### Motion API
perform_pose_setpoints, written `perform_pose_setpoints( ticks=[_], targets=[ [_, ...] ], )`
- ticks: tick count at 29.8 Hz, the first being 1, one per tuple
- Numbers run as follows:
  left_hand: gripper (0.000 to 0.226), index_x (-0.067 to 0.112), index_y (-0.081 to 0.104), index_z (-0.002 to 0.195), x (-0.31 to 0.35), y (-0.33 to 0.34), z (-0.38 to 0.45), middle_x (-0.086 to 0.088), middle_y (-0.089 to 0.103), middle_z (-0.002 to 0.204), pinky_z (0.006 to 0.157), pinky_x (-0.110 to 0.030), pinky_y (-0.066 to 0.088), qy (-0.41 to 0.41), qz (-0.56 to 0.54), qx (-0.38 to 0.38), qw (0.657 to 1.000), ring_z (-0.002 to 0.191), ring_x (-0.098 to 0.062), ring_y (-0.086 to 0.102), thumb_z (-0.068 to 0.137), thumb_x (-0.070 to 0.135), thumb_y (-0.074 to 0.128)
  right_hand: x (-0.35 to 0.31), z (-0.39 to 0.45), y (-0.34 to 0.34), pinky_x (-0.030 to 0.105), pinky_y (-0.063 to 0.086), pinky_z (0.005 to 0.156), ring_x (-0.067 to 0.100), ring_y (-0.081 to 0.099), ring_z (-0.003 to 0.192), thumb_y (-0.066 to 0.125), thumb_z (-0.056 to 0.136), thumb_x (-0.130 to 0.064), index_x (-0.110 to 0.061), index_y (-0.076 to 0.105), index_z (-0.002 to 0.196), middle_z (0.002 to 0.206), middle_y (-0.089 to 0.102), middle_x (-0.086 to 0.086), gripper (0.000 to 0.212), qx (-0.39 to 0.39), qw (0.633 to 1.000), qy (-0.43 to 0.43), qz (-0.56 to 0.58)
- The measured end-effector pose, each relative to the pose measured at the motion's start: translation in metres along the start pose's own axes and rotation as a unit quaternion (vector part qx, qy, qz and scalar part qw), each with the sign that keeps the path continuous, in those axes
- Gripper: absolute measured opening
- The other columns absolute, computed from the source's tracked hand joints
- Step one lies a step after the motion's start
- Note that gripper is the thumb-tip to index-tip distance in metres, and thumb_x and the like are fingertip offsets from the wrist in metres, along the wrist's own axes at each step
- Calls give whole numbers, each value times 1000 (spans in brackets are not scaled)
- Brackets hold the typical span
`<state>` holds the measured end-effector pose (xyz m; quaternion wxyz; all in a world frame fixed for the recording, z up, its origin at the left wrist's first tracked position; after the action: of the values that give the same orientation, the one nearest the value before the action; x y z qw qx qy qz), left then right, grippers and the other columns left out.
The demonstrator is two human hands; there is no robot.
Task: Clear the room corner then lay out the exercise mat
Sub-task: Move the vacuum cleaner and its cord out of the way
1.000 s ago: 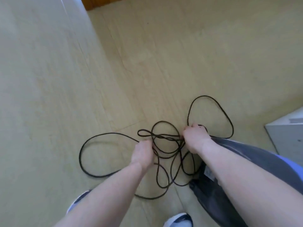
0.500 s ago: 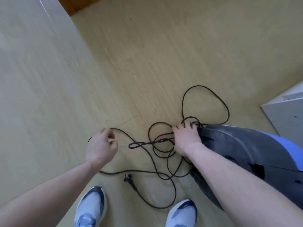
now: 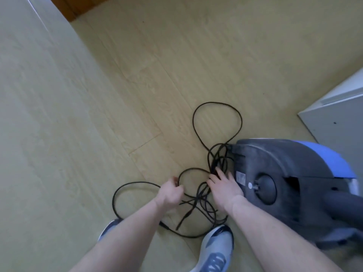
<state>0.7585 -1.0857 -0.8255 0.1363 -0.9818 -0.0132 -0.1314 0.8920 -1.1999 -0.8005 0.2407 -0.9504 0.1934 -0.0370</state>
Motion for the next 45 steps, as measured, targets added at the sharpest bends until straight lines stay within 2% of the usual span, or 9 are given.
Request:
perform_pose_setpoints(
  ticks=[2, 4, 12, 21, 26, 29, 35, 39, 45],
  targets=[
    [53, 12, 46, 148, 9, 12, -13, -8, 53, 148, 108, -25, 39, 33, 49, -53, 997, 135, -25, 50, 96, 19, 47, -1, -10, 10, 57, 6, 125, 30, -11, 156, 50, 97, -14, -12, 19, 162, 170, 11, 3, 72, -20, 1000, 15, 10],
    [57, 14, 45, 149, 17, 6, -28, -7, 51, 150, 111, -26, 38, 73, 118, -61, 988, 138, -24, 47, 92, 14, 47, -1, -23, 7, 56, 6, 126, 29, -13, 156, 55, 94, -14, -12, 16, 162, 170, 9, 2, 79, -10, 999, 21, 42],
    [54, 19, 54, 138, 21, -99, -124, -7, 55, 139, 102, -32, 45, 121, 265, 37, 956, 128, -26, 53, 85, 14, 51, -24, -135, -56, 46, 8, 128, 25, -11, 157, 51, 89, 2, -19, 16, 162, 171, 1, -5, 84, 87, 974, 59, 201],
    [46, 20, 60, 132, 86, -212, -324, -7, 57, 134, 97, -30, 45, 155, 320, 87, 930, 121, -27, 58, 86, 16, 56, -22, -362, -143, 43, 18, 127, 24, -1, 157, 55, 90, 1, -25, 20, 160, 170, 6, -5, 83, 160, 890, 177, 389],
    [43, 20, 59, 133, 136, -245, -456, -5, 54, 135, 96, -30, 45, 197, 329, 106, 918, 121, -25, 56, 90, 17, 57, -1, -507, -200, 40, 35, 117, 21, 24, 150, 59, 91, -11, -25, 31, 155, 165, 19, -5, 71, 253, 803, 231, 488],
    [43, 21, 58, 133, 174, -252, -536, -3, 52, 136, 98, -32, 46, 227, 339, 124, 904, 121, -24, 55, 90, 19, 58, 10, -590, -226, 39, 43, 108, 20, 35, 141, 60, 92, -13, -26, 34, 152, 160, 27, -8, 66, 285, 775, 246, 507],
    [45, 22, 56, 136, 259, -226, -695, -4, 48, 141, 102, -37, 47, 315, 371, 146, 861, 126, -26, 51, 90, 22, 58, 30, -729, -243, 41, 39, 114, 26, 36, 144, 60, 95, -12, -23, 30, 155, 161, 27, 0, 68, 303, 751, 253, 529],
    [44, 24, 55, 135, 300, -200, -762, -2, 45, 144, 100, -37, 45, 361, 384, 164, 834, 130, -25, 48, 91, 21, 58, 24, -777, -230, 45, 46, 109, 27, 38, 141, 63, 93, -13, -24, 28, 156, 162, 26, 0, 73, 294, 764, 236, 524],
    [46, 24, 54, 137, 333, -157, -829, -2, 42, 149, 105, -37, 44, 401, 417, 159, 800, 133, -25, 46, 92, 18, 57, 31, -843, -207, 39, 51, 98, 26, 43, 136, 58, 92, -5, -23, 25, 158, 161, 24, -2, 76, 308, 762, 247, 513]
  ],
)
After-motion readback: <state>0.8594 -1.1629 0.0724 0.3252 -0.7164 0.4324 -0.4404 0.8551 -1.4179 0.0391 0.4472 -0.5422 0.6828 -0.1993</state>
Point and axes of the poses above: each hand's wrist, its own z-axis towards the middle knuckle, its own y-axis out of the palm, x = y × z, the point moved 9 cm from there along z, towards the middle knuckle
